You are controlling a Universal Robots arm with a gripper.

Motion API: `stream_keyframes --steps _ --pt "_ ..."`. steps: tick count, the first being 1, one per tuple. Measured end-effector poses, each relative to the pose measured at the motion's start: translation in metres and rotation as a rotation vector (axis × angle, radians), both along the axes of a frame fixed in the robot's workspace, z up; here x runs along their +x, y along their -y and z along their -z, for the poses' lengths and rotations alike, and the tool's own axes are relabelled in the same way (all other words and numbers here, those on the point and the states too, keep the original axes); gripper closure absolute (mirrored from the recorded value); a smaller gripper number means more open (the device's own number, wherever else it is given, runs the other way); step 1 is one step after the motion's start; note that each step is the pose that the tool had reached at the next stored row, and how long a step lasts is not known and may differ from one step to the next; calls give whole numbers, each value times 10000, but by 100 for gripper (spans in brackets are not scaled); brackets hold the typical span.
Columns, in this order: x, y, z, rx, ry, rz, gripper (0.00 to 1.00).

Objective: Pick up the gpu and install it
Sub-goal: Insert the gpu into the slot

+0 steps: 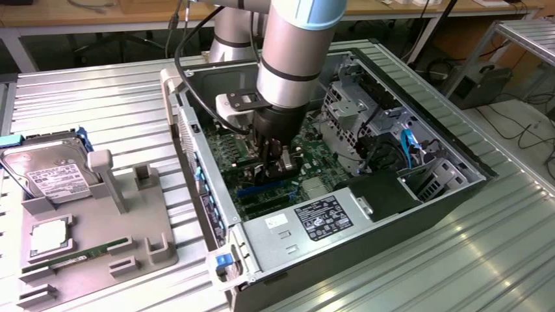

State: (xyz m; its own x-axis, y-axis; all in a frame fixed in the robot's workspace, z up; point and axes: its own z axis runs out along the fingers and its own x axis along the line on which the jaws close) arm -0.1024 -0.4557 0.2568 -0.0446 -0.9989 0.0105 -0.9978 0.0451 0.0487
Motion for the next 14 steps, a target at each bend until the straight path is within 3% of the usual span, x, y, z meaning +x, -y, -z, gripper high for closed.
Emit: stream_keyframes --steps 6,14 --pt "-3 14 8 -6 -134 4 74" --pt "25 9 20 0 -155 24 74"
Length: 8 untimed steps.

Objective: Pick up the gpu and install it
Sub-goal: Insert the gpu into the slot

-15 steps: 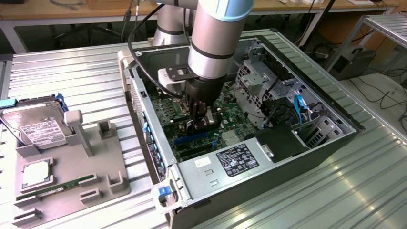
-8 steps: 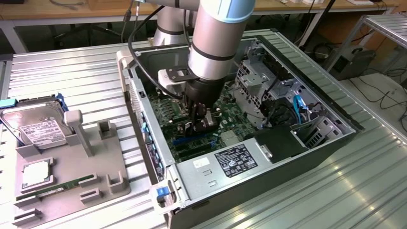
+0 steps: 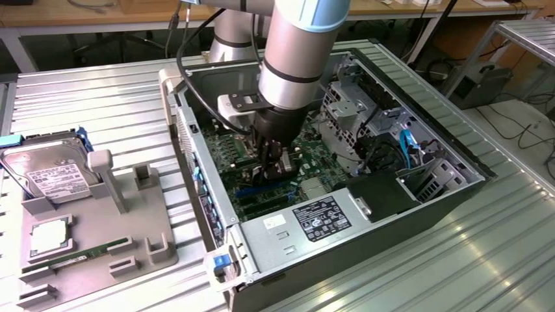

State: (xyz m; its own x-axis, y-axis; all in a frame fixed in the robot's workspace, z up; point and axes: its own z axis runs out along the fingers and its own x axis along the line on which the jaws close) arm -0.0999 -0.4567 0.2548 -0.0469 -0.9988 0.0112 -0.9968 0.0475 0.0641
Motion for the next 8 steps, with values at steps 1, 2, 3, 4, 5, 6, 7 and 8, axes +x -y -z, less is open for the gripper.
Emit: stream_keyframes --steps 1,2,3,4,5,6,7,8 --pt "0 -1 6 1 0 0 74" --pt "0 -2 11 0 0 0 74" --pt "0 -4 15 -2 -2 -1 74" --pt "0 -7 19 -2 -2 0 74" --pt "0 -12 25 0 0 0 74" --pt "0 -16 29 2 -1 0 74" --pt "0 -24 32 5 0 1 74" --pt "0 -29 34 9 0 1 74"
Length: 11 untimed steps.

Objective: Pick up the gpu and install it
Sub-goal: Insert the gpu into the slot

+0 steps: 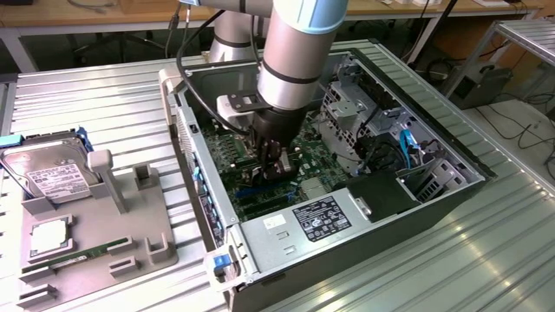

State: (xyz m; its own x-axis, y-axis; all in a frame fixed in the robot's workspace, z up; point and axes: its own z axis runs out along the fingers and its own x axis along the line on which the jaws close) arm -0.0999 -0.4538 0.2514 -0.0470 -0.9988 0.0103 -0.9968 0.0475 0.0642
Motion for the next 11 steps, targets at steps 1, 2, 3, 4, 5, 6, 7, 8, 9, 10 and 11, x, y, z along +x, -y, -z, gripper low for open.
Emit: stream_keyframes --steps 1,2,3,4,5,6,7,8,9,10,11 --pt "0 -8 1 8 0 -1 74" --pt "0 -13 0 17 -2 -1 74" --pt "0 -20 0 42 -2 -2 74" --pt "0 -24 0 64 -1 -2 74" --pt "0 -25 1 83 0 -2 74" --pt "-3 -25 7 82 -2 0 74" --pt "-4 -24 14 80 -4 -1 74" --pt "-5 -22 23 80 -5 -1 74" --pt "-6 -21 33 85 -3 0 74" --pt "-6 -17 42 81 -3 1 74" --pt "-6 -13 51 79 -3 0 74"
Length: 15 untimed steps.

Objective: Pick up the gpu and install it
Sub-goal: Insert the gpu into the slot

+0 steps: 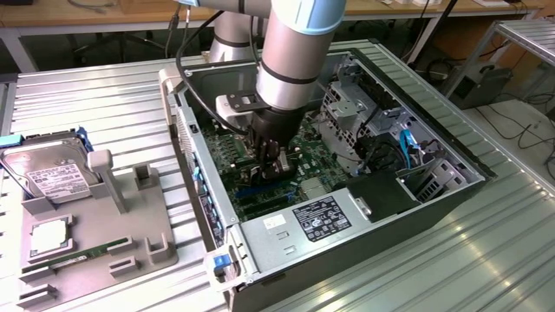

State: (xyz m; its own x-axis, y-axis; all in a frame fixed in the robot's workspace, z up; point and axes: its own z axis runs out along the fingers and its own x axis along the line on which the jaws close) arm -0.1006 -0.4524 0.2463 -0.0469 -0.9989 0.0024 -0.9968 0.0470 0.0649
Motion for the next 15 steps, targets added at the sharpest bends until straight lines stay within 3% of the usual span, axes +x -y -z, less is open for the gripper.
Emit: stream_keyframes --steps 3,7,9,15 --pt "-4 17 -1 -21 -11 0 74" --pt "6 6 -34 27 15 1 74" --pt "8 8 -73 9 5 0 74" --pt "8 11 -21 -10 -7 0 74"
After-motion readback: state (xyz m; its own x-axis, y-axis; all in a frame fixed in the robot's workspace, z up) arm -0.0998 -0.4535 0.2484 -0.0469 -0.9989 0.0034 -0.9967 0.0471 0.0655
